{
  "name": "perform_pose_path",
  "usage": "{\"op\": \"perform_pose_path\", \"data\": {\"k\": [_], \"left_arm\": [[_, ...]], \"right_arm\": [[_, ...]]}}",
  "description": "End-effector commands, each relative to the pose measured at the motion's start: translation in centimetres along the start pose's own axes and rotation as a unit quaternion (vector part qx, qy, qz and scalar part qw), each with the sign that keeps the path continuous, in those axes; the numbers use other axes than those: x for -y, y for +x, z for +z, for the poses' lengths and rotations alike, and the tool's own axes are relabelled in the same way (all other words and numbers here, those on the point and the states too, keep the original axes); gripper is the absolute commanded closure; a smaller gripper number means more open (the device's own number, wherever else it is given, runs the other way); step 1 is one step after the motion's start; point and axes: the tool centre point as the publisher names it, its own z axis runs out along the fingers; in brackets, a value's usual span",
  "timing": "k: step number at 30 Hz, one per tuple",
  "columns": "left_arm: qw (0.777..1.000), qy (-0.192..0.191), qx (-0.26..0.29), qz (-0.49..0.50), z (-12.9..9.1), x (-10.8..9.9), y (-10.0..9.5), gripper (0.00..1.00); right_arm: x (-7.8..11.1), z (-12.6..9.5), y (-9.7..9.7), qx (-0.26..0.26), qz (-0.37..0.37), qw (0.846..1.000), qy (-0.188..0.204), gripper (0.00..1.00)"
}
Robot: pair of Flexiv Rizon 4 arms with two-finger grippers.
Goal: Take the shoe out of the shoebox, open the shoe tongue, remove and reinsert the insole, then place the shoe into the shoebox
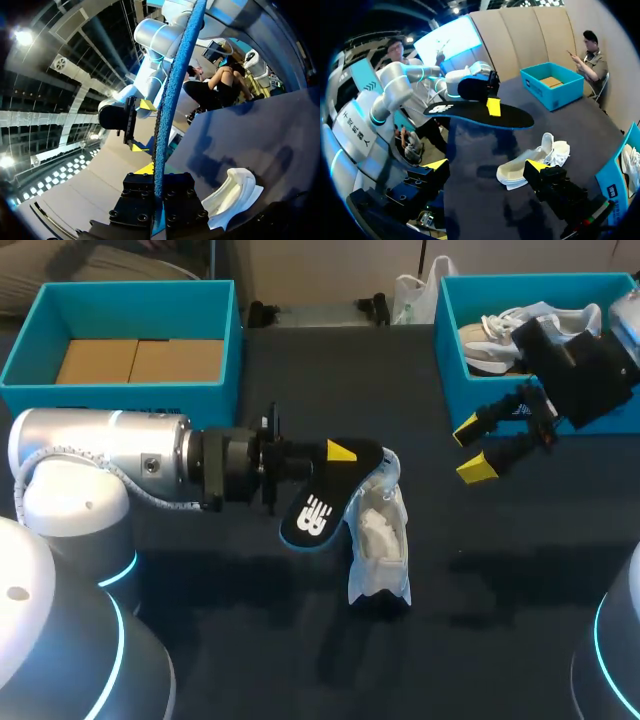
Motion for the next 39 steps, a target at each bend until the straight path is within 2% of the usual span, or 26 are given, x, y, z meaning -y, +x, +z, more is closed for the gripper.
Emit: {"op": "perform_pose_path", "data": {"k": [1,4,7,14,16,30,31,34,36,37,39], "left_arm": [[1.0,-0.001,0.0,0.0,0.1,0.0,0.0,1.0],[1.0,-0.001,0.0,0.0,0.1,0.0,0.0,1.0],[1.0,-0.001,0.0,0.0,0.1,0.0,0.0,1.0],[1.0,-0.001,0.0,0.0,0.1,0.0,0.0,1.0],[1.0,-0.001,0.0,0.0,0.1,0.0,0.0,1.0],[1.0,-0.001,0.0,0.0,0.1,0.0,0.0,1.0],[1.0,0.004,-0.003,-0.019,0.2,0.0,0.2,1.0],[0.998,0.002,-0.001,-0.055,0.1,0.2,0.7,1.0],[0.997,0.001,0.005,-0.072,0.0,0.4,1.0,1.0],[0.997,0.0,0.006,-0.075,0.0,0.4,1.1,1.0],[0.997,0.002,0.009,-0.082,0.1,0.4,1.6,1.0]], "right_arm": [[-0.3,0.0,-0.4,-0.002,0.002,1.0,0.015,0.0],[-0.3,0.0,-0.4,-0.002,0.002,1.0,0.015,0.0],[-0.3,0.7,-1.8,0.036,-0.057,0.998,0.016,0.0],[-0.4,1.5,-4.3,0.072,-0.152,0.982,0.08,0.0],[-0.4,1.8,-4.7,0.076,-0.186,0.976,0.088,0.0],[-0.4,1.8,-4.7,0.076,-0.186,0.976,0.088,0.0],[-0.1,2.2,-5.0,0.076,-0.173,0.977,0.101,0.0],[1.0,2.7,-5.7,0.125,-0.181,0.969,0.111,0.0],[1.4,3.0,-5.9,0.139,-0.189,0.962,0.142,0.0],[1.6,3.0,-6.0,0.15,-0.198,0.959,0.135,0.0],[2.0,3.4,-6.2,0.154,-0.217,0.952,0.152,0.0]]}}
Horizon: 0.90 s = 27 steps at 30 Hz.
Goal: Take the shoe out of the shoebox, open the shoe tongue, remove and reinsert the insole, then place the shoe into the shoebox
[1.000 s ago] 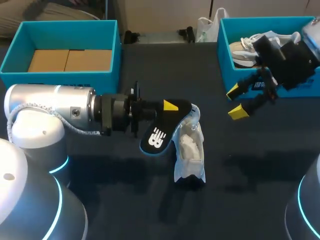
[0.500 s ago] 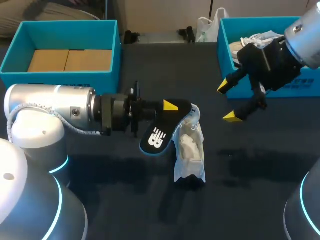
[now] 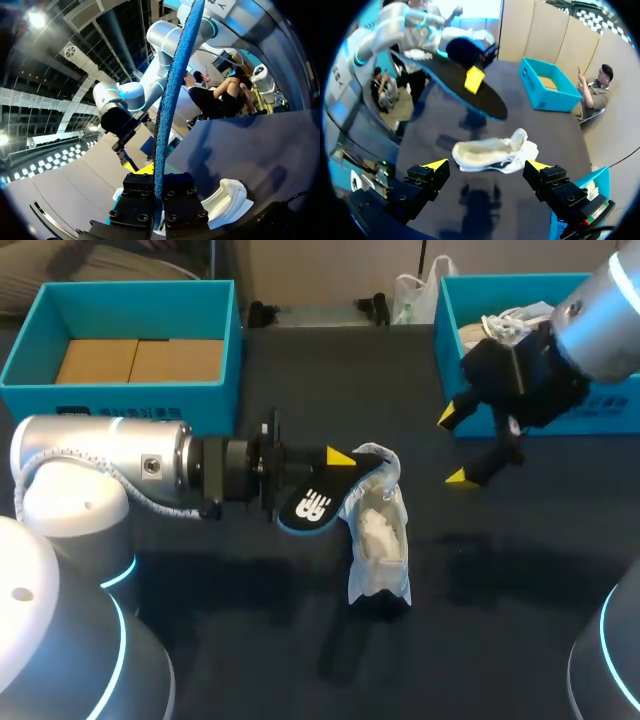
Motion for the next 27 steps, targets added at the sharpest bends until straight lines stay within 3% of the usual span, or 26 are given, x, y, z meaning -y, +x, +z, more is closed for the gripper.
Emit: {"op": "perform_pose_path", "data": {"k": [1,13,20,27], "left_arm": [[1.0,-0.004,0.008,-0.011,0.2,0.2,1.0,1.0],[0.996,-0.018,0.036,-0.074,0.9,-0.8,4.8,1.0],[0.995,-0.027,0.046,-0.087,1.3,-1.6,6.4,1.0],[0.995,-0.032,0.047,-0.086,2.1,-2.1,7.5,1.0]], "right_arm": [[0.0,1.0,0.9,0.023,-0.029,0.999,0.019,0.0],[2.0,6.1,1.5,-0.001,-0.067,0.998,-0.003,0.0],[3.0,8.8,2.3,-0.016,-0.038,0.999,-0.007,0.0],[3.0,8.8,2.3,-0.016,-0.038,0.999,-0.007,0.0]]}}
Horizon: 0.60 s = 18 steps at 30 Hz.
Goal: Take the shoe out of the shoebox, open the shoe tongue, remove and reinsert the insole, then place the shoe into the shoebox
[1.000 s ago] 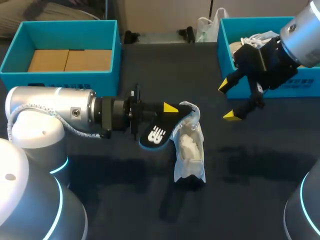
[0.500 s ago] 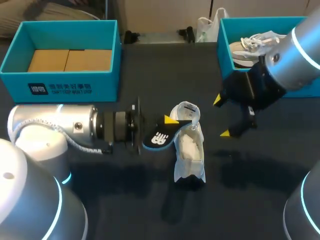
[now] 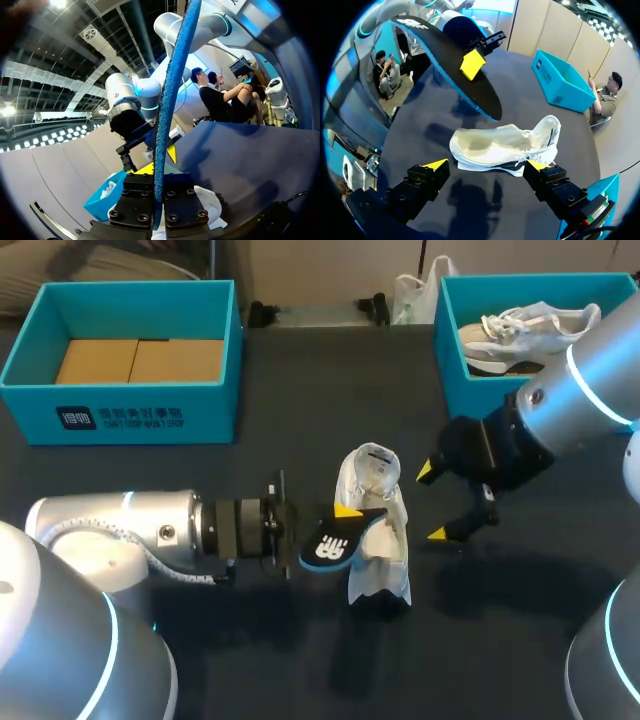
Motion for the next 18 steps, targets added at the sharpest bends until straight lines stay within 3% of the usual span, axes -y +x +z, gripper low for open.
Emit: {"op": "perform_pose_path", "data": {"k": [1,7,11,18], "left_arm": [[1.0,-0.003,0.002,0.0,1.0,-0.5,0.7,1.0],[1.0,-0.013,-0.003,-0.001,1.1,-1.5,1.6,1.0],[1.0,-0.014,-0.005,0.002,1.2,-1.8,1.9,1.0],[1.0,-0.017,-0.01,0.004,1.2,-1.8,2.0,1.0]], "right_arm": [[-0.2,0.5,-0.4,-0.002,0.0,1.0,0.002,0.0],[-0.2,0.5,-0.4,-0.002,0.0,1.0,0.002,0.0],[0.4,1.8,-0.2,-0.008,-0.02,0.999,0.024,0.0],[2.0,3.4,0.4,-0.004,-0.036,0.999,0.018,0.0]]}}
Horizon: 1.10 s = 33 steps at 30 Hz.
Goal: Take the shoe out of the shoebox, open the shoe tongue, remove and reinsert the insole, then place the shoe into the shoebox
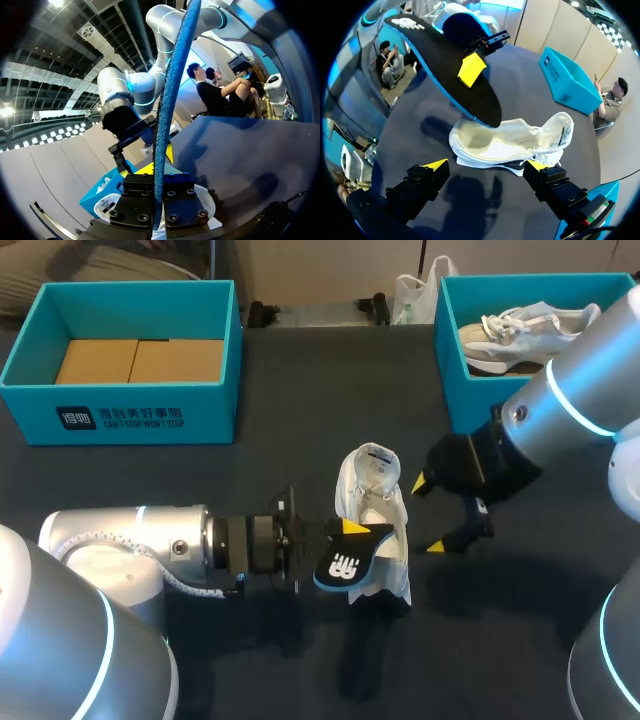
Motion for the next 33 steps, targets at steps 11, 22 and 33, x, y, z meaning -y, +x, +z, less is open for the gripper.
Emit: {"op": "perform_pose_path", "data": {"k": [11,22,33], "left_arm": [[1.0,-0.01,-0.008,-0.007,0.5,-0.1,-0.3,1.0],[1.0,-0.015,-0.02,-0.018,1.1,-0.7,-1.2,1.0],[0.998,-0.017,-0.048,-0.021,2.4,-1.5,-0.5,1.0]], "right_arm": [[3.1,2.2,-0.2,0.05,0.007,0.999,-0.012,0.0],[3.1,2.4,-0.7,0.059,0.0,0.998,-0.006,0.0],[3.1,2.4,-0.7,0.059,0.0,0.998,-0.006,0.0]]}}
